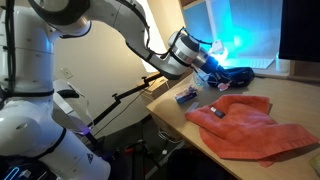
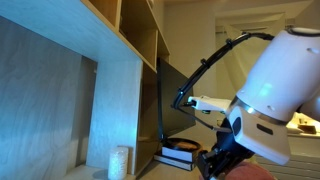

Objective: Slide the bag to the right, move the two nail polish bottles on the table to the right, pull the peach towel forward and put the two nail polish bottles on the towel

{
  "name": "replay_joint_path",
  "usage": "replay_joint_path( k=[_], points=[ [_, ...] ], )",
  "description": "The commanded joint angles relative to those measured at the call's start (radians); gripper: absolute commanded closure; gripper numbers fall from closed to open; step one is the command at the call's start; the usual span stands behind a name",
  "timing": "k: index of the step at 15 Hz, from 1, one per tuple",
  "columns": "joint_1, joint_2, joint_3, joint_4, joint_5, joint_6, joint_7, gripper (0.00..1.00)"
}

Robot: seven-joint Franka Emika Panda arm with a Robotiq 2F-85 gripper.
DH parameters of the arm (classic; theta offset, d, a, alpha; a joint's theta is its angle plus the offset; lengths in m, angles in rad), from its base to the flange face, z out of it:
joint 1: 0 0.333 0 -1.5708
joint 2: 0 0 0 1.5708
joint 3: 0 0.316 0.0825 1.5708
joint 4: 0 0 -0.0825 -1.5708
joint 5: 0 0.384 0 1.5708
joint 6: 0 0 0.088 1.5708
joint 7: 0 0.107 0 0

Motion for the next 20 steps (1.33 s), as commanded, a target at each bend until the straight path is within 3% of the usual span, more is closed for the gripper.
replay_joint_path(
  k=[1, 7, 8, 11, 12, 13, 15, 19, 20],
  points=[
    [0.083, -0.098, -0.095, -0.130, -0.084, -0.026, 0.182, 0.95],
    [0.125, -0.132, -0.155, -0.242, -0.054, -0.151, 0.339, 0.95],
    [-0.018, -0.165, -0.004, -0.240, -0.148, -0.248, 0.415, 0.95],
    [-0.129, -0.178, 0.134, -0.249, -0.143, -0.413, 0.479, 0.94],
    [-0.167, -0.177, 0.178, -0.242, -0.134, -0.447, 0.490, 0.53],
    [-0.201, -0.179, 0.216, -0.243, -0.136, -0.460, 0.487, 0.53],
    [-0.246, -0.177, 0.269, -0.235, -0.142, -0.483, 0.500, 0.39],
    [-0.284, -0.187, 0.324, -0.232, -0.359, -0.351, 0.525, 0.08],
    [-0.306, -0.151, 0.338, -0.211, -0.296, -0.404, 0.503, 0.02]
  ],
)
